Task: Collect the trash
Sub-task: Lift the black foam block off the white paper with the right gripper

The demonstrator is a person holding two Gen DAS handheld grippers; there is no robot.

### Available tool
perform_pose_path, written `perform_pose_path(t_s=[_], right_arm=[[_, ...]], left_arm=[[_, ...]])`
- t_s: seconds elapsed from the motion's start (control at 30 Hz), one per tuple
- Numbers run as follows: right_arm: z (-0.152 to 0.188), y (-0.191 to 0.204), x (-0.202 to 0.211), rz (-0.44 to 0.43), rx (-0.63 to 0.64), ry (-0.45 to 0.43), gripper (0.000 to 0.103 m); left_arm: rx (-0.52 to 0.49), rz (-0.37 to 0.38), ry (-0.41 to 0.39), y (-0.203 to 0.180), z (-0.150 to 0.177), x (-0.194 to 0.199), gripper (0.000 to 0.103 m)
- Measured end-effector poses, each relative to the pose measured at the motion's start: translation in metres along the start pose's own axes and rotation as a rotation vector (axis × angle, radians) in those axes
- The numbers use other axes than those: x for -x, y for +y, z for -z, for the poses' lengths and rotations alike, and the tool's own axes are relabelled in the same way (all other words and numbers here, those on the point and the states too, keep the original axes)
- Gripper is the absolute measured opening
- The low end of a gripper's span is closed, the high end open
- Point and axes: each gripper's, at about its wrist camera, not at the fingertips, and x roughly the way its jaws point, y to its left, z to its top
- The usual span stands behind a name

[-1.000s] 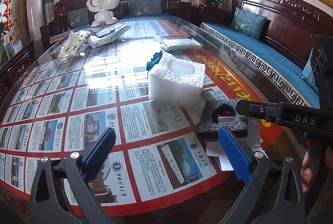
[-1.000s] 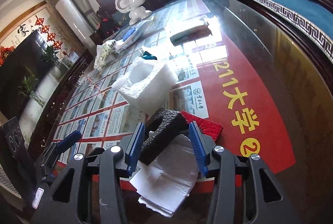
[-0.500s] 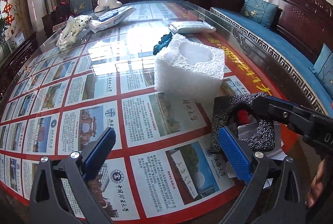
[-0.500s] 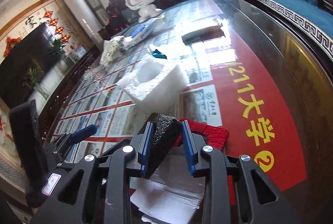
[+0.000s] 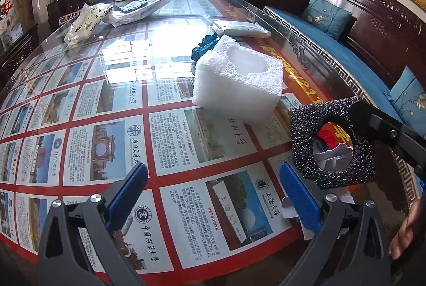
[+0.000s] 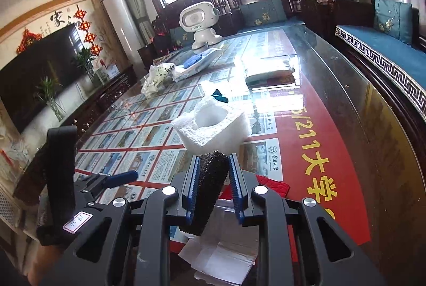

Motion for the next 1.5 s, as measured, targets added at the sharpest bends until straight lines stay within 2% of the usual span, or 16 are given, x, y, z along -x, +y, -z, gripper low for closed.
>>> perform_pose_path(t_s=[0.23, 0.5, 0.6, 0.67, 0.8, 1.0, 1.27, 1.5], right_arm=[[-0.005, -0.002, 0.017, -0.041, -0.033, -0.033, 0.022], [0.002, 0.016, 0.037, -0.116, -0.022, -0.032, 0.018], [0.005, 0.018, 0.034, -0.057, 0.004, -0.016, 0.017], [0.009, 0.009, 0.025, -0.054, -0.036, 0.028, 0.017], [0.014, 0.002, 0.023, -0.041, -0.056, 0.046, 0.016], [0.009, 0.013, 0.018, 0.024, 0.019, 0.039, 0.016], [0.020, 0.025, 0.014, 0.052, 0.099, 0.031, 0.017], [0.026, 0.022, 0.012, 0.033, 0.088, 0.041, 0.017]], left_arm=[[0.021, 0.067, 0.024, 0.002, 0.002, 0.008, 0.099], [0.016, 0.134, 0.024, -0.004, 0.009, 0.027, 0.099], [-0.007, 0.098, 0.008, -0.009, 0.014, 0.034, 0.099], [-0.016, 0.071, 0.004, -0.010, 0.017, 0.037, 0.099], [-0.008, 0.077, 0.011, -0.010, 0.027, 0.040, 0.099], [-0.026, 0.088, 0.026, -0.018, 0.030, 0.031, 0.099], [-0.074, 0.077, 0.054, -0.037, 0.029, 0.012, 0.099], [-0.075, 0.065, 0.055, -0.038, 0.031, 0.008, 0.099]])
